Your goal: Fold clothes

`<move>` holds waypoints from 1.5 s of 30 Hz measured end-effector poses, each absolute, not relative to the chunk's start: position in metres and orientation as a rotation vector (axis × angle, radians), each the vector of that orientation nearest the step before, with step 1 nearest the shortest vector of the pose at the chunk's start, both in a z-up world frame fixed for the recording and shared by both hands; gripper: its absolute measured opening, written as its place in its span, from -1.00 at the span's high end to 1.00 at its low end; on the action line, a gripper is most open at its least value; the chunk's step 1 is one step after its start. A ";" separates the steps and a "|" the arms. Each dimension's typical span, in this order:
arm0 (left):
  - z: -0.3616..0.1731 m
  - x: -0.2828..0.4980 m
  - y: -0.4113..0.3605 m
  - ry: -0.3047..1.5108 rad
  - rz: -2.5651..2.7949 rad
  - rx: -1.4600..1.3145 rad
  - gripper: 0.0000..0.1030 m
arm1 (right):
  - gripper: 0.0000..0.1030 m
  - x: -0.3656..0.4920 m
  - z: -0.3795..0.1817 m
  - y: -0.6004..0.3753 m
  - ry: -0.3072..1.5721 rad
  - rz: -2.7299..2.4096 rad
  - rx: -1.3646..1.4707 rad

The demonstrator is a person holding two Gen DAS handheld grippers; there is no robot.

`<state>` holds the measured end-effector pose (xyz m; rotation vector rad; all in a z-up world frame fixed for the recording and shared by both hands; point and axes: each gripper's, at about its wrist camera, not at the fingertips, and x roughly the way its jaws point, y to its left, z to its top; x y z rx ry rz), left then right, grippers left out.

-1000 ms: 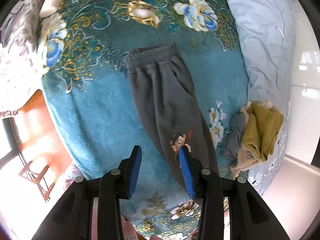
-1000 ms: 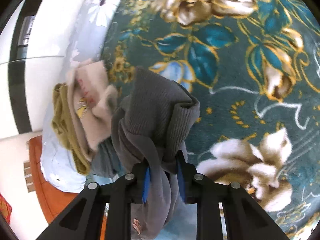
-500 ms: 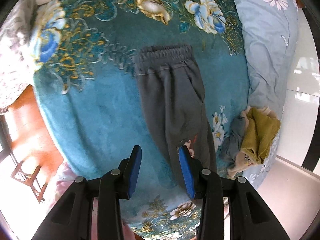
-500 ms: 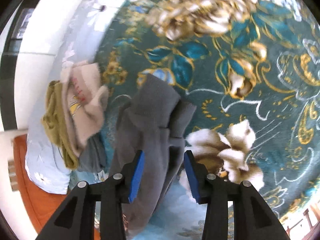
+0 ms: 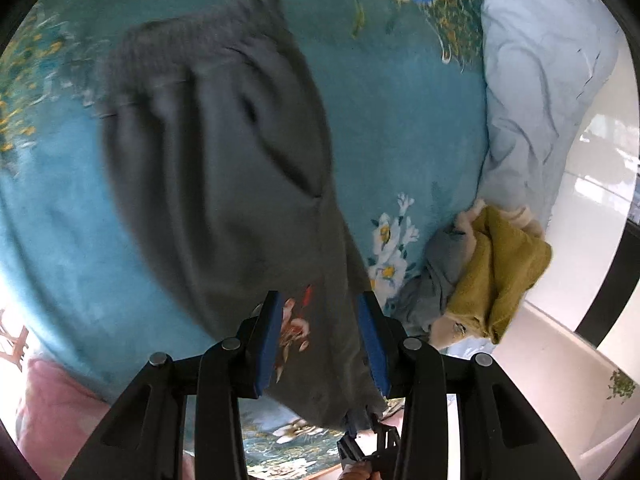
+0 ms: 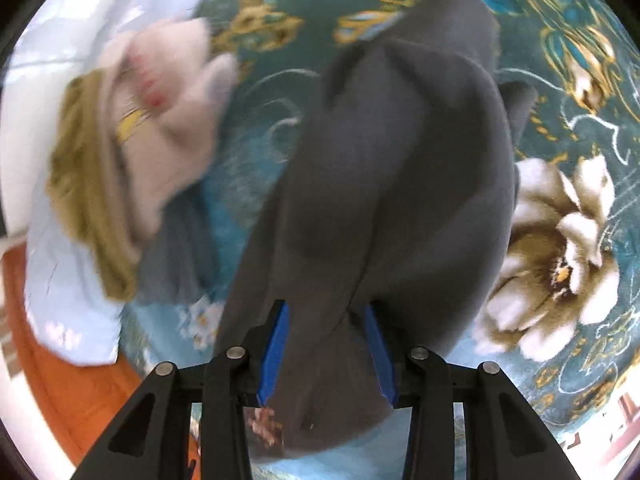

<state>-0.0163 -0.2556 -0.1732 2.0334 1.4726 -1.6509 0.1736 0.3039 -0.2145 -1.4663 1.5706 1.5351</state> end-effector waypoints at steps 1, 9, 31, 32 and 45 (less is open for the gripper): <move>-0.178 -0.023 -0.251 1.461 -1.648 2.043 0.22 | 0.20 0.173 -0.218 0.306 1.560 1.517 -1.468; -0.232 -0.053 -0.232 1.294 -1.509 2.091 0.21 | 0.46 0.161 -0.239 0.317 1.483 1.407 -1.539; -0.221 -0.039 -0.230 1.317 -1.573 2.008 0.91 | 0.32 0.183 -0.215 0.343 1.541 1.473 -1.492; -0.218 -0.040 -0.229 1.316 -1.583 2.009 0.91 | 0.18 0.180 -0.217 0.342 1.539 1.453 -1.491; -0.215 -0.038 -0.240 1.372 -1.580 1.998 0.91 | 0.99 0.178 -0.235 0.338 1.329 1.219 -1.512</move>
